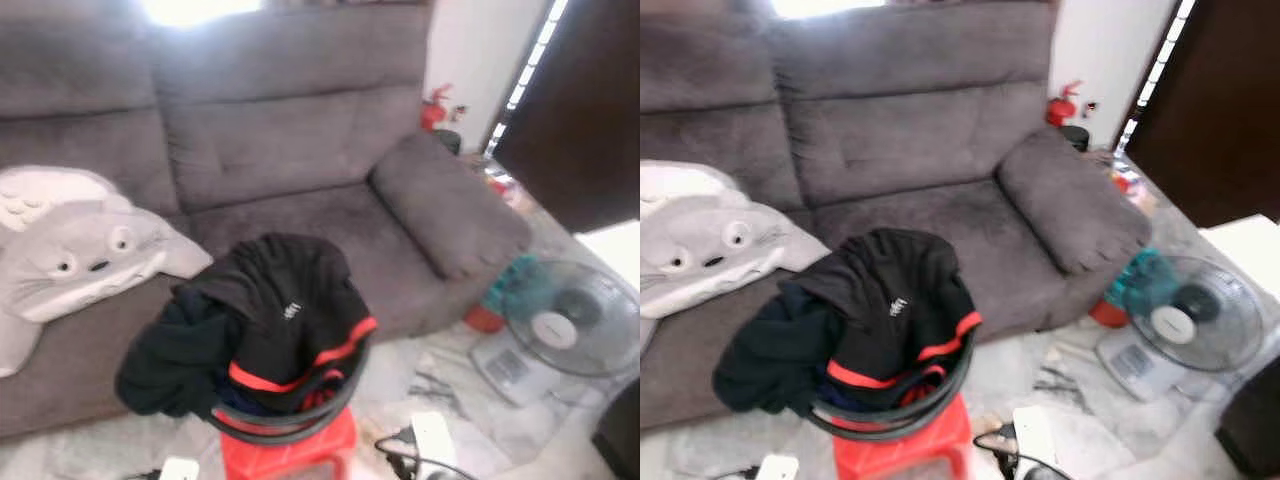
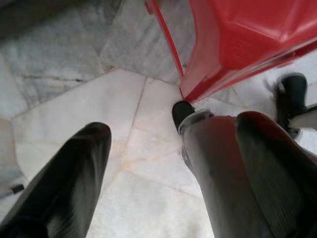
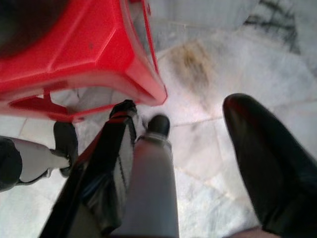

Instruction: Hang hanger

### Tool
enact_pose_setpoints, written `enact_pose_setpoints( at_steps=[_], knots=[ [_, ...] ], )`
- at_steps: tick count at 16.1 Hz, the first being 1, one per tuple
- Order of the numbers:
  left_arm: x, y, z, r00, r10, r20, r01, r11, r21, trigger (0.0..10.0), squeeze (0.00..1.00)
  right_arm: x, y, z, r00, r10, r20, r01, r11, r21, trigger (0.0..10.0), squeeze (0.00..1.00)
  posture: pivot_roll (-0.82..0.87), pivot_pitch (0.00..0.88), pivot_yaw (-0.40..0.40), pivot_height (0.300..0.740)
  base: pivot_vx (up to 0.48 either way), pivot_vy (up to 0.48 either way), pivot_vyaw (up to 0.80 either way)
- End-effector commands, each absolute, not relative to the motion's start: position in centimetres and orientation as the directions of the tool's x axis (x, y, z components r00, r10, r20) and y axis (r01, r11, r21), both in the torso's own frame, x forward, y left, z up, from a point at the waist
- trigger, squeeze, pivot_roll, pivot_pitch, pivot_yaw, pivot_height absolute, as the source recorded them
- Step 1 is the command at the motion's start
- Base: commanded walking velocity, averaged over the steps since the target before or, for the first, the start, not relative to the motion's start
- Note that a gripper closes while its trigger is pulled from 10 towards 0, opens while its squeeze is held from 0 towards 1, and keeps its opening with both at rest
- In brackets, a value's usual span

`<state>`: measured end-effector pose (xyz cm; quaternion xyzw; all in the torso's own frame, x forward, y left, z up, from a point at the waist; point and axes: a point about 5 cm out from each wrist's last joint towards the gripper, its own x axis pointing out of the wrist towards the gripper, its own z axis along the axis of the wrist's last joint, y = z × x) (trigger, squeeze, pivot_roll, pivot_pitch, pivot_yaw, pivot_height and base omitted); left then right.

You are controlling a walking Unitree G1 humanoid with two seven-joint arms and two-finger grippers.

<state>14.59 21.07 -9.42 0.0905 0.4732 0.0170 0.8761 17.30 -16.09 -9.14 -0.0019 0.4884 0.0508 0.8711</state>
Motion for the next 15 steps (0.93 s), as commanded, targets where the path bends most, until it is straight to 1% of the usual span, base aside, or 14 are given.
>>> enact_pose_setpoints(
  at_steps=[1, 13, 15],
  knots=[
    [13.43, 20.56, -9.97, 0.515, 0.1, -0.851, 0.073, 0.984, 0.16, 10.0, 0.0, 18.31, -16.48, -8.65, 0.542, 0.077, -0.837, -0.088, 0.996, 0.034, 10.0, 0.0, -0.05, 0.037, -0.073, 0.74, 0.0, 0.0, 0.0],
    [13.35, 20.57, -9.98, 0.516, 0.099, -0.851, 0.07, 0.985, 0.158, 10.0, 0.0, 18.37, -16.4, -8.62, 0.543, 0.084, -0.835, -0.109, 0.994, 0.029, 10.0, 0.0, -0.05, 0.031, -0.072, 0.74, 0.0, 0.0, 0.0],
    [13.36, 20.53, -9.98, 0.519, 0.096, -0.85, 0.066, 0.986, 0.152, 10.0, 0.0, 18.4, -16.41, -8.61, 0.544, 0.085, -0.835, -0.117, 0.993, 0.025, 10.0, 0.0, -0.05, 0.031, -0.072, 0.74, 0.0, 0.0, 0.8]
  ],
)
